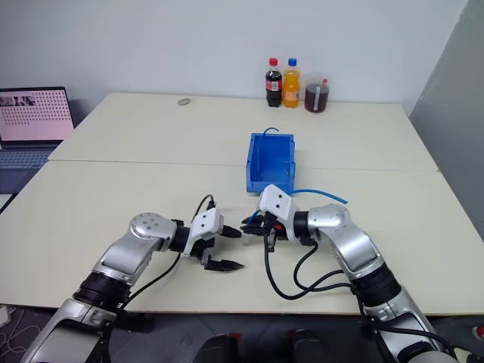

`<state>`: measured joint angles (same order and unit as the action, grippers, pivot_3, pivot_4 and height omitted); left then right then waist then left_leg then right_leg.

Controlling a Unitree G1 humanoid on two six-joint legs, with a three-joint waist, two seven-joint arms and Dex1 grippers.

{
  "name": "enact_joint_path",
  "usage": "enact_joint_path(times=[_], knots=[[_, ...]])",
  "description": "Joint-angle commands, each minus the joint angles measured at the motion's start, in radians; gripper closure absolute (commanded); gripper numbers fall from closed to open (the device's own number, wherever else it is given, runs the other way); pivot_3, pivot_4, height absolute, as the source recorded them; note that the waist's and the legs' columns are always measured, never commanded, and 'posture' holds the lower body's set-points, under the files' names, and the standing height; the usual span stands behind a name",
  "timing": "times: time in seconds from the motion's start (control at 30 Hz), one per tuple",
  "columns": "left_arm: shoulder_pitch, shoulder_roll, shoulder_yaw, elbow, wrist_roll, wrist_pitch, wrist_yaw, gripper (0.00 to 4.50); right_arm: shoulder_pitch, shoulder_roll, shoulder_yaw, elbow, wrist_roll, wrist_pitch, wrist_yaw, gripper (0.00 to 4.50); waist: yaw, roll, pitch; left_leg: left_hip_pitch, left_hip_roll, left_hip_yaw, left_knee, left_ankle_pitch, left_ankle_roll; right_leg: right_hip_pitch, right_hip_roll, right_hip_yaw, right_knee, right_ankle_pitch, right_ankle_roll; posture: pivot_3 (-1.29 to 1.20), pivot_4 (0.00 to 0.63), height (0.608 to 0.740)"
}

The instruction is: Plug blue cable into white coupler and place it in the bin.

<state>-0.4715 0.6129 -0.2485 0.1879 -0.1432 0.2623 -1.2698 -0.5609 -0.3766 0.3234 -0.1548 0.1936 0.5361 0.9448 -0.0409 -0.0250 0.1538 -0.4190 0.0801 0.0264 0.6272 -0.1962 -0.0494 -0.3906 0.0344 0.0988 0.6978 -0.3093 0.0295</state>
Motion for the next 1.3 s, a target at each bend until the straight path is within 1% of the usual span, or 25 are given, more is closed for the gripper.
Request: enact_joint_path(times=[0.03, 0.1, 0.17, 0.23, 0.3, 0.37, 0.43, 0.57, 0.6, 0.63, 0.7, 0.73, 0.8, 0.83, 0.93, 1.03, 1.1, 1.13, 1.23, 1.3], knots=[[0.017, 0.005, 0.082, -0.097, -0.047, 0.051, 0.072, 0.00, 0.001, -0.030, -0.079, -0.101, 0.069, 0.045, -0.003, 4.40, 0.001, 0.000, 0.002, 0.000, 0.000, 0.000, 0.000, 0.000, 0.000, 0.000, 0.000, 0.000, 0.000, 0.000, 0.000, 0.00, 0.150, 0.740], [0.018, -0.016, 0.129, -0.132, -0.057, 0.084, 0.150, 0.00, -0.006, -0.048, -0.127, -0.131, 0.106, 0.076, -0.010, 4.40, 0.002, 0.000, 0.004, -0.001, 0.000, 0.000, 0.000, 0.000, 0.000, 0.000, -0.001, 0.000, 0.000, 0.000, 0.000, 0.00, 0.150, 0.740], [0.004, -0.041, 0.173, -0.160, -0.055, 0.116, 0.247, 0.00, -0.046, -0.043, -0.198, -0.130, 0.158, 0.113, -0.038, 4.40, 0.005, -0.001, 0.005, -0.001, 0.000, 0.000, 0.000, 0.000, 0.000, 0.000, -0.001, 0.000, -0.001, 0.000, 0.000, 0.00, 0.150, 0.740], [-0.021, -0.069, 0.207, -0.174, -0.039, 0.150, 0.350, 0.00, -0.119, -0.016, -0.253, -0.071, 0.183, 0.127, -0.082, 4.40, 0.006, -0.001, 0.007, -0.001, 0.000, 0.000, 0.000, 0.000, 0.000, 0.000, -0.001, 0.000, 0.000, 0.000, 0.001, 0.00, 0.150, 0.740], [-0.048, -0.090, 0.233, -0.201, -0.045, 0.204, 0.420, 0.00, -0.211, 0.006, -0.281, 0.033, 0.193, 0.133, -0.106, 4.40, 0.001, -0.001, 0.011, -0.001, 0.000, 0.000, 0.001, 0.000, 0.000, 0.000, -0.001, 0.000, 0.000, 0.001, 0.002, 0.00, 0.150, 0.740], [-0.067, -0.098, 0.242, -0.228, -0.056, 0.246, 0.454, 0.00, -0.299, 0.020, -0.282, 0.162, 0.175, 0.107, -0.108, 4.40, -0.002, -0.001, 0.011, -0.001, 0.000, 0.000, 0.000, 0.000, 0.000, -0.001, -0.001, 0.000, 0.000, 0.001, 0.003, 0.00, 0.150, 0.740], [-0.083, -0.100, 0.244, -0.250, -0.064, 0.275, 0.474, 0.00, -0.400, 0.045, -0.283, 0.342, 0.142, 0.053, -0.128, 4.40, -0.007, -0.001, 0.011, -0.001, 0.000, 0.000, 0.000, 0.000, 0.000, 0.000, 0.000, 0.000, 0.000, 0.001, 0.002, 0.00, 0.150, 0.740], [-0.105, -0.105, 0.241, -0.264, -0.080, 0.302, 0.495, 0.00, -0.601, 0.085, -0.252, 0.768, 0.038, -0.086, -0.164, 4.40, -0.015, -0.001, 0.012, -0.002, -0.001, 0.001, -0.001, 0.000, 0.000, -0.001, -0.001, 0.000, -0.001, 0.001, 0.000, 0.00, 0.150, 0.740], [-0.105, -0.105, 0.239, -0.263, -0.079, 0.302, 0.497, 0.00, -0.639, 0.092, -0.243, 0.851, 0.017, -0.114, -0.161, 3.70, -0.016, -0.001, 0.012, -0.003, -0.001, 0.001, -0.001, 0.000, 0.000, -0.002, -0.001, 0.001, -0.002, 0.003, -0.003, 0.00, 0.150, 0.740], [-0.103, -0.103, 0.236, -0.262, -0.077, 0.298, 0.498, 0.00, -0.677, 0.097, -0.232, 0.930, -0.010, -0.141, -0.159, 3.58, -0.016, -0.001, 0.012, -0.004, -0.001, 0.002, -0.001, 0.000, 0.000, -0.004, -0.001, 0.001, -0.001, 0.003, -0.004, 0.00, 0.150, 0.740], [-0.094, -0.099, 0.233, -0.262, -0.077, 0.290, 0.502, 0.00, -0.738, 0.092, -0.201, 1.055, -0.059, -0.185, -0.120, 3.02, -0.016, -0.001, 0.012, -0.010, -0.001, 0.002, -0.001, 0.000, 0.000, -0.010, -0.002, 0.001, -0.001, 0.004, -0.004, 0.00, 0.150, 0.740], [-0.091, -0.098, 0.233, -0.262, -0.077, 0.287, 0.503, 0.00, -0.758, 0.089, -0.192, 1.096, -0.075, -0.202, -0.103, 2.88, -0.016, -0.001, 0.012, -0.013, -0.001, 0.002, -0.001, 0.000, 0.000, -0.015, -0.002, 0.001, 0.000, 0.004, -0.004, 0.00, 0.150, 0.740], [-0.083, -0.092, 0.236, -0.263, -0.086, 0.283, 0.493, 0.00, -0.790, 0.064, -0.158, 1.157, -0.124, -0.236, -0.046, 2.38, -0.015, -0.001, 0.012, -0.016, -0.001, 0.002, -0.002, 0.000, -0.001, -0.016, -0.002, 0.001, 0.000, 0.004, -0.004, 0.00, 0.150, 0.740], [-0.080, -0.089, 0.238, -0.262, -0.087, 0.280, 0.490, 0.00, -0.800, 0.049, -0.142, 1.176, -0.144, -0.249, -0.013, 2.09, -0.013, -0.001, 0.013, -0.016, -0.001, 0.002, -0.002, 0.000, -0.001, -0.016, -0.002, 0.000, -0.001, 0.004, -0.004, 0.00, 0.150, 0.740], [-0.079, -0.081, 0.245, -0.237, -0.087, 0.265, 0.491, 0.00, -0.811, -0.003, -0.103, 1.201, -0.192, -0.278, 0.101, 1.40, -0.010, 0.000, 0.013, -0.016, -0.002, 0.003, -0.003, -0.001, -0.002, -0.016, -0.003, 0.001, -0.001, 0.004, -0.005, 0.00, 0.150, 0.740], [-0.086, -0.076, 0.259, -0.202, -0.092, 0.259, 0.497, 0.00, -0.802, -0.059, -0.069, 1.192, -0.232, -0.310, 0.200, 0.53, -0.009, 0.000, 0.013, -0.016, -0.002, 0.003, -0.003, -0.001, -0.002, -0.016, -0.003, 0.001, -0.001, 0.004, -0.005, 0.00, 0.150, 0.740], [-0.090, -0.064, 0.263, -0.169, -0.085, 0.238, 0.493, 0.00, -0.785, -0.097, -0.058, 1.163, -0.245, -0.315, 0.264, 0.15, -0.011, 0.000, 0.013, -0.016, -0.002, 0.003, -0.002, -0.001, -0.002, -0.016, -0.003, 0.001, -0.001, 0.003, -0.005, 0.00, 0.150, 0.740], [-0.092, -0.061, 0.268, -0.151, -0.083, 0.232, 0.495, 0.00, -0.770, -0.119, -0.054, 1.141, -0.248, -0.315, 0.297, 0.05, -0.011, 0.000, 0.013, -0.016, -0.002, 0.002, -0.002, -0.001, -0.002, -0.016, -0.003, 0.001, -0.001, 0.003, -0.005, 0.00, 0.150, 0.740], [-0.099, -0.049, 0.271, -0.113, -0.082, 0.221, 0.493, 0.00, -0.696, -0.185, -0.052, 1.026, -0.248, -0.296, 0.384, 0.05, -0.012, 0.000, 0.013, -0.015, -0.002, 0.002, -0.002, -0.001, -0.002, -0.016, -0.002, 0.000, 0.000, 0.003, -0.005, 0.00, 0.150, 0.740], [-0.101, -0.038, 0.280, -0.093, -0.079, 0.194, 0.495, 0.00, -0.589, -0.244, -0.058, 0.878, -0.237, -0.267, 0.417, 0.05, -0.010, 0.000, 0.013, -0.016, -0.002, 0.002, -0.002, -0.001, -0.002, -0.016, -0.002, 0.000, 0.000, 0.003, -0.005, 0.00, 0.150, 0.740]])
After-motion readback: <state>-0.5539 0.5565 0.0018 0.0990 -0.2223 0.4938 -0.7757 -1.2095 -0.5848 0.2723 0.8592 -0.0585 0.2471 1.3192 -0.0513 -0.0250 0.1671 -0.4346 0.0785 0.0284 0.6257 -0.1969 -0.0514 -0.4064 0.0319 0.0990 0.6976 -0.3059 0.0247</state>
